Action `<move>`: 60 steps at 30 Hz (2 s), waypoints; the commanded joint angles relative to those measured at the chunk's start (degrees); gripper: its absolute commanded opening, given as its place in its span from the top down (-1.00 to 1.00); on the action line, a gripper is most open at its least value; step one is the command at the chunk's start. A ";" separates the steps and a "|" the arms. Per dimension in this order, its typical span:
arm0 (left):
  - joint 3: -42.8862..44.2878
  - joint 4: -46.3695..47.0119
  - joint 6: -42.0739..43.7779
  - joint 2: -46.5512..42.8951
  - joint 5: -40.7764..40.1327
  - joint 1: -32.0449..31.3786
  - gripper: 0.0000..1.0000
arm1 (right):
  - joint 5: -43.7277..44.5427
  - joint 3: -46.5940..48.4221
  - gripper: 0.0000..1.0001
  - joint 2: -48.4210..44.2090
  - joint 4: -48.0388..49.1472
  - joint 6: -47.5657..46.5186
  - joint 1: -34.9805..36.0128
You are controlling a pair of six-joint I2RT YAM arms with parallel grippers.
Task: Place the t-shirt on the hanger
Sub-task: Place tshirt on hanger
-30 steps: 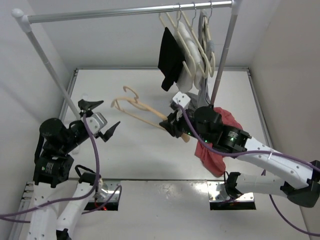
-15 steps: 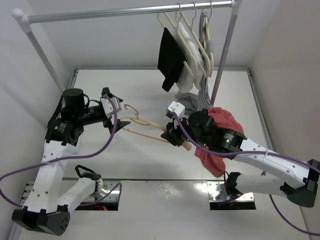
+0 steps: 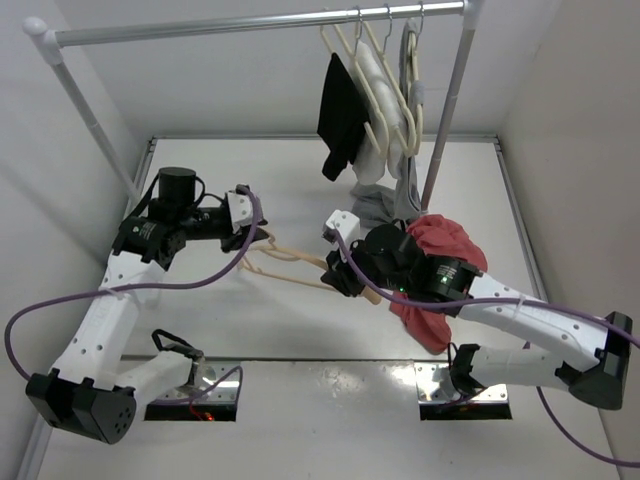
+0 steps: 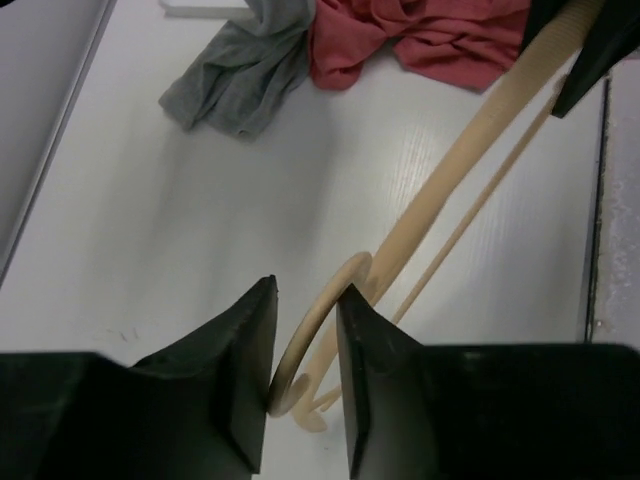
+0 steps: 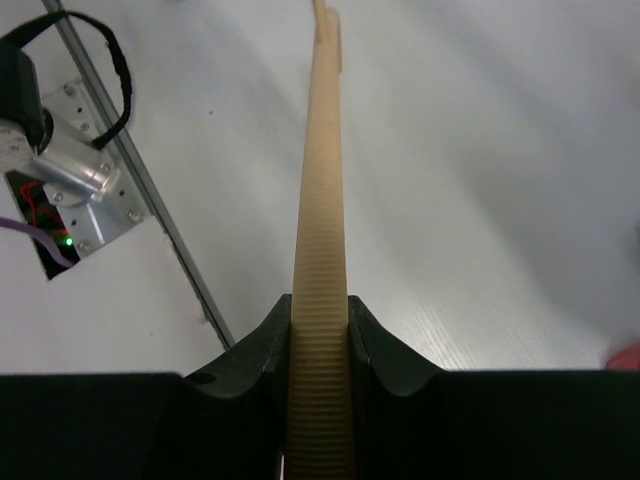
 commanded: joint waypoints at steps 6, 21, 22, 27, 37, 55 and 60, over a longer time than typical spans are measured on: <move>0.85 -0.11 1.28 -1.58 -2.36 -1.79 1.00 | 6.87 -7.77 1.00 -5.27 10.32 1.51 -0.12; -6.35 -0.11 2.33 -4.40 -10.71 -4.69 1.00 | 32.71 -7.08 -0.81 -7.74 -1.52 29.05 -0.64; -6.36 -0.11 3.03 -4.40 -11.49 -5.39 1.00 | 35.26 -5.25 -0.81 -7.74 -8.07 32.59 -0.64; -6.98 -0.11 4.88 -4.92 -13.25 -7.60 1.00 | 51.09 -1.19 -0.55 -7.74 -35.25 67.14 -0.64; -6.98 -0.11 5.41 -4.40 -13.79 -10.67 1.00 | 61.29 -12.08 -0.34 -12.40 -48.47 102.18 -1.17; -5.92 -0.11 1.98 -7.56 -12.12 -11.20 1.00 | 58.66 -10.42 -0.61 12.55 -28.70 76.49 -20.41; -5.92 -0.11 1.45 -9.40 -12.12 -11.20 1.00 | 52.87 -12.95 -0.61 15.55 -21.95 69.98 -24.90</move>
